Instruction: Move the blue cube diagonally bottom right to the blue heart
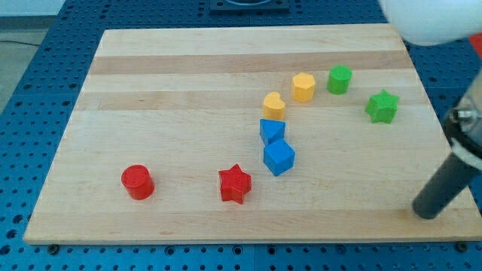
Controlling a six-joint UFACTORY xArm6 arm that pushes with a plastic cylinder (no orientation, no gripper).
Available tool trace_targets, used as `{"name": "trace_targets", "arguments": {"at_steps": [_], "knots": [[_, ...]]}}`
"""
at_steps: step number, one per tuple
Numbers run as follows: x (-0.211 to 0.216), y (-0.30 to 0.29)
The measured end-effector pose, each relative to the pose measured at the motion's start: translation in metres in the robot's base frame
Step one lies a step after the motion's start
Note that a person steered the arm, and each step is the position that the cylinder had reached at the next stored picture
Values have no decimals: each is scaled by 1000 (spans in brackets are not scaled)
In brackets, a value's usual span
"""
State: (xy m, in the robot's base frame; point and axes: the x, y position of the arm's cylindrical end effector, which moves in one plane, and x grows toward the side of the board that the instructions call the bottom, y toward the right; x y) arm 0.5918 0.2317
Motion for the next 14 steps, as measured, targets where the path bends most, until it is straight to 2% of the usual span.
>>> {"name": "trace_targets", "arguments": {"at_steps": [2, 3, 5, 6, 11, 12, 14], "knots": [[-4, -7], [-12, -46], [-23, -197], [-27, -219], [-101, -227], [-100, -226], [-82, -178]]}}
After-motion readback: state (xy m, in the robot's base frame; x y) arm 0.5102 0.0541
